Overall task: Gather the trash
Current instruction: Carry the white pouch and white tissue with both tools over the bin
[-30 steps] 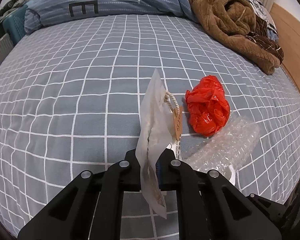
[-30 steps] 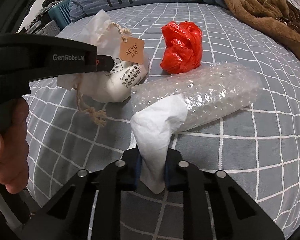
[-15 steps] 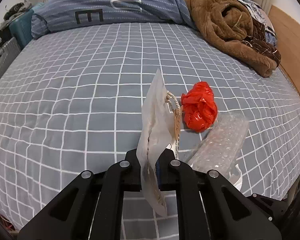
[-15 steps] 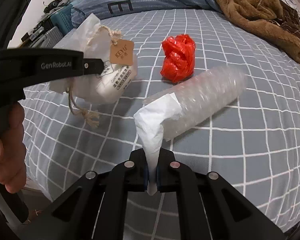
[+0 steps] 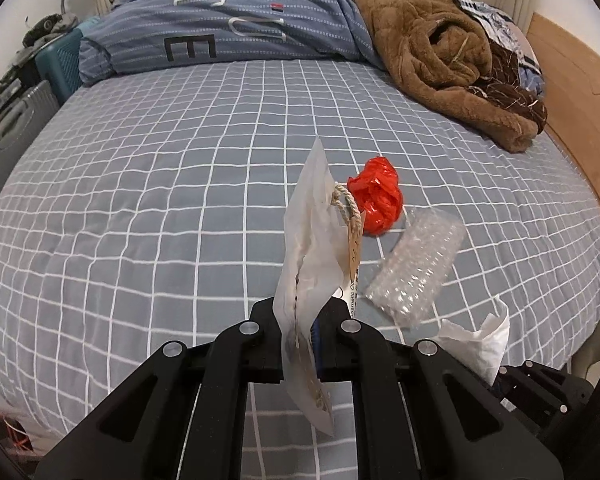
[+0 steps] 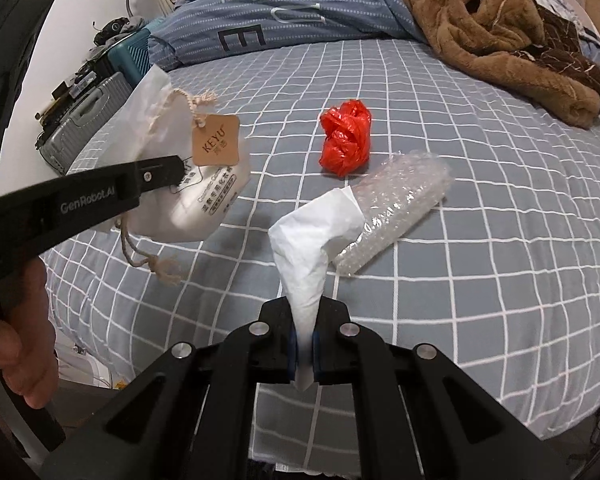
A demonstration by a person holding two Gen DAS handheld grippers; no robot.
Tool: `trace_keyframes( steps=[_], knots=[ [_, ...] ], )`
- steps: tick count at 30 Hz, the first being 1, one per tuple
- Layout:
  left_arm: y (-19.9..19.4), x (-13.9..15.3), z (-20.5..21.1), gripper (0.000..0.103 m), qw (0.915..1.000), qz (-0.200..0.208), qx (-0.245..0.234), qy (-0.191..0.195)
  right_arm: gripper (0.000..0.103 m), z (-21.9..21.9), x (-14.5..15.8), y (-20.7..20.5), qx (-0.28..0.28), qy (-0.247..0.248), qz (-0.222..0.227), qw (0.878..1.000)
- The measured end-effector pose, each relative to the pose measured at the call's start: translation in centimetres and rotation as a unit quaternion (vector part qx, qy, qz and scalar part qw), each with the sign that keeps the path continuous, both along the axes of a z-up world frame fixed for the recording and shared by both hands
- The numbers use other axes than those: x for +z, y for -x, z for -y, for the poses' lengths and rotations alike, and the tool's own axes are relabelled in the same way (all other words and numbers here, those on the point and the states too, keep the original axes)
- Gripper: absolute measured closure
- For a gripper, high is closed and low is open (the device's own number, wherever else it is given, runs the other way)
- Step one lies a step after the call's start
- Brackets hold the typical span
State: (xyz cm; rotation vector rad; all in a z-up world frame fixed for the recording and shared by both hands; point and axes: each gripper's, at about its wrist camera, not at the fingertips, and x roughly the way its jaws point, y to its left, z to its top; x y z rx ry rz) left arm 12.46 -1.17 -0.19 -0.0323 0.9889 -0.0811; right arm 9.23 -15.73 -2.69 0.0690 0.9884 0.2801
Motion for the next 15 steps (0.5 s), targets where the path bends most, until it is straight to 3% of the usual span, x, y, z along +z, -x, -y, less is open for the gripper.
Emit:
trace_keyframes(
  steps=[15],
  knots=[
    [5.6,2.0,0.1,0.095,0.9999,0.008,0.006,0.014,0.099,1.7,3.3,4.7,-0.014,0.008,0.023,1.0]
  ],
)
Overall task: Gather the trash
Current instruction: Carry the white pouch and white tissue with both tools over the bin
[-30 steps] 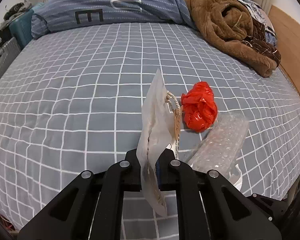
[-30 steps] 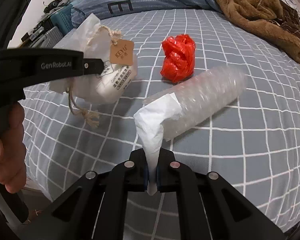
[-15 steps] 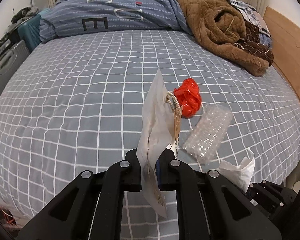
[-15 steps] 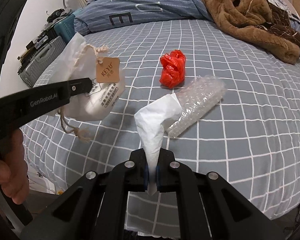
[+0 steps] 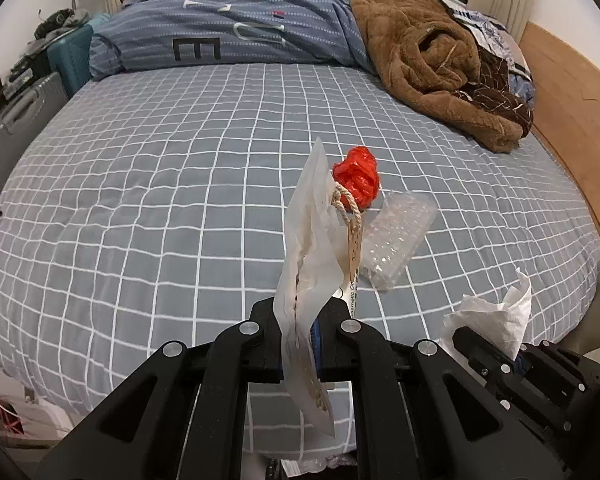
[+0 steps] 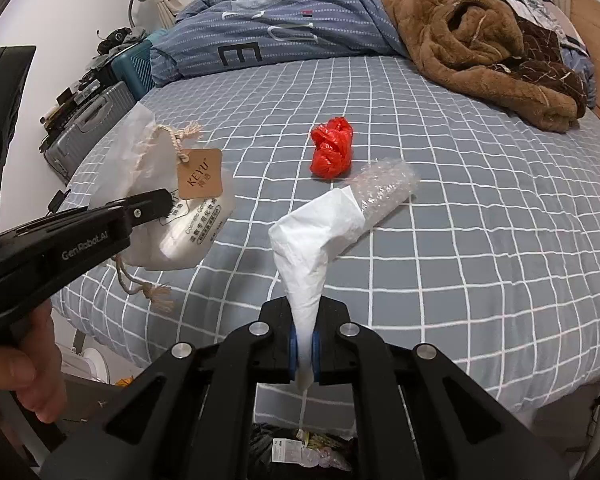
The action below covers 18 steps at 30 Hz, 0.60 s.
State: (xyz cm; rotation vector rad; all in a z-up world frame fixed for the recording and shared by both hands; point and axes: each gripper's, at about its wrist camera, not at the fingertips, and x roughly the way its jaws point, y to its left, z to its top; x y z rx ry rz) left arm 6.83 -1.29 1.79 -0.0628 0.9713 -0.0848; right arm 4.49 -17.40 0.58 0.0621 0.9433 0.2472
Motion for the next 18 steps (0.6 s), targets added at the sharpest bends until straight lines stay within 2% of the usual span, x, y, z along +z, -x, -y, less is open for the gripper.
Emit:
trace_keyframes(
  steps=[18],
  knots=[
    [6.0,2.4,0.1,0.095,0.9999,0.012,-0.005,0.005,0.099,0.9,2.6,5.2,-0.004,0.005,0.014,1.0]
  ],
)
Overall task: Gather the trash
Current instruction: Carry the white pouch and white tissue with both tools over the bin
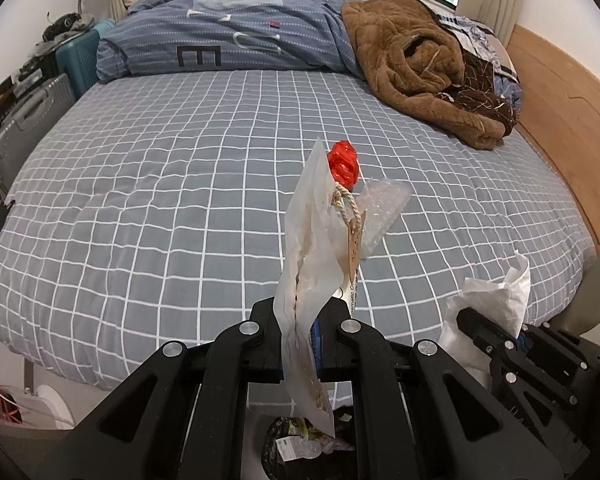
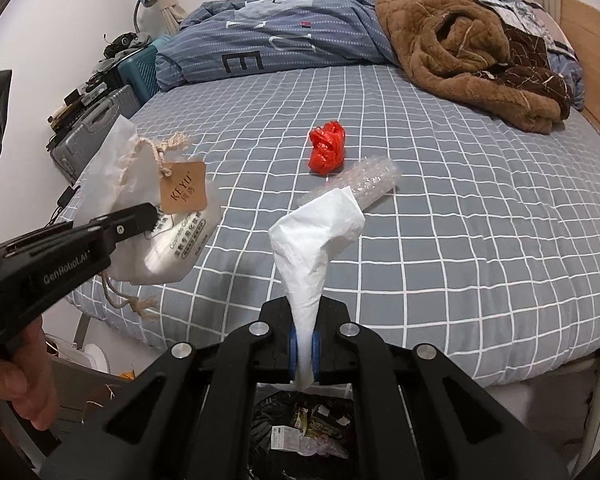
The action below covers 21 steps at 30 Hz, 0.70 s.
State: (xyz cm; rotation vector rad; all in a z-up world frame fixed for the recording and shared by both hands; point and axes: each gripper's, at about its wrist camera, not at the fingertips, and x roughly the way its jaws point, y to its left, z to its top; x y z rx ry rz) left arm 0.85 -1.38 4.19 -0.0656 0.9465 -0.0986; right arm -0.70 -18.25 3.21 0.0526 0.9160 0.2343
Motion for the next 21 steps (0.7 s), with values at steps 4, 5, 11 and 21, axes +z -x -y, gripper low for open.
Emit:
trace_keyframes(
  steps=[4,5,11,21],
  knots=[
    [1.2,0.3,0.2,0.095,1.0,0.001,-0.003,0.0,0.099,0.1,0.7,1.0,-0.001,0.002,0.005,1.0],
    [1.4,0.5,0.2,0.095,1.0,0.001,-0.003,-0.002,0.099,0.2,0.8,1.3,-0.001,0.003,0.005,1.0],
    [3.0,1.2,0.1,0.095,1.0,0.006,-0.001,0.0,0.099,0.4,1.6,2.8,0.0,0.001,0.01,1.0],
    [5.6,1.5,0.7,0.095,1.0,0.007,-0.005,-0.005,0.099,1.1,2.3,5.0,-0.002,0.001,0.017,1.0]
  ],
)
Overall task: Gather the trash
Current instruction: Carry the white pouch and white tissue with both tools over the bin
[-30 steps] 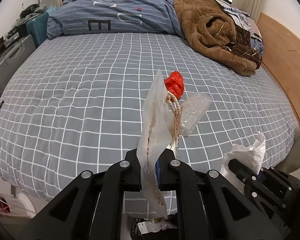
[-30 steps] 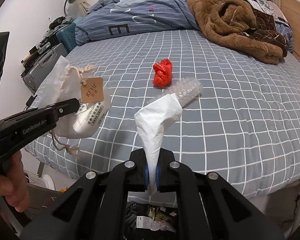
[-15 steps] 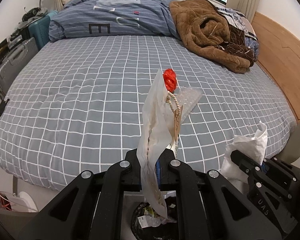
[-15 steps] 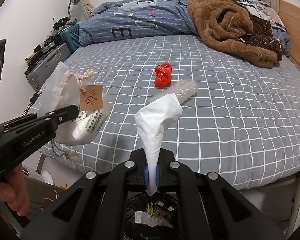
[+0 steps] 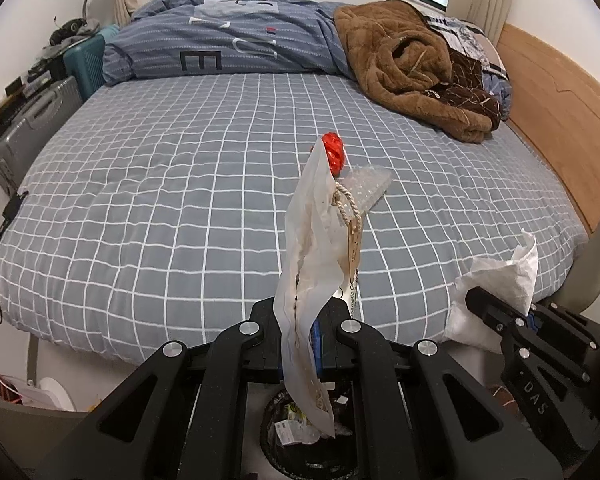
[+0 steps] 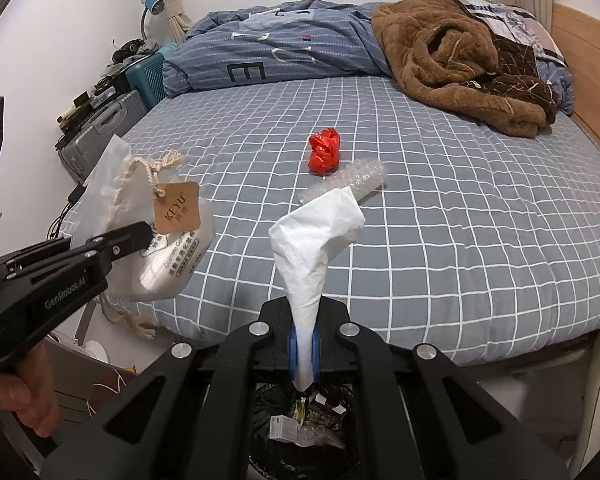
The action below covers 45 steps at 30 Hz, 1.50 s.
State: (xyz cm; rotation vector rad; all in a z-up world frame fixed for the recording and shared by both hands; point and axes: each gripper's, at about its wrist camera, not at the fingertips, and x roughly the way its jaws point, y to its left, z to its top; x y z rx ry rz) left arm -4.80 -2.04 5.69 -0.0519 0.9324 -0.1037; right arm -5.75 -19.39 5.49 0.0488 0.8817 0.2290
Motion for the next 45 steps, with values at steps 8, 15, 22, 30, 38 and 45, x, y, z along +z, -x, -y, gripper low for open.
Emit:
trace_keyframes(
  steps=[8,15,22,30,38,45],
  knots=[
    [1.9,0.1,0.1,0.095,1.0,0.003,-0.001,0.0,0.099,0.4,-0.2,1.4,-0.001,0.0,0.001,1.0],
    [3.4,-0.2,0.1,0.095,1.0,0.003,0.0,0.0,0.099,0.7,-0.6,2.9,-0.003,0.002,0.002,1.0],
    [5.4,-1.7,0.3,0.095,1.0,-0.006,-0.001,0.0,0.099,0.8,-1.6,4.6,0.0,0.007,-0.003,1.0],
    [7.5,-4.5,0.5,0.095,0.9997,-0.024,0.005,-0.001,0.099,0.6,-4.4,6.4,0.0,0.014,-0.026,1.0],
    [9.4,-7.4,0.2,0.095,0.9989,-0.044,0.01,0.008,0.099,0.1,-7.5,7.9,0.006,0.029,-0.053,0.998],
    [10.6,-10.9,0.3,0.095,0.9977,-0.067,0.007,0.001,0.099,0.1,-10.1,9.0,0.003,0.026,-0.075,0.997]
  ],
)
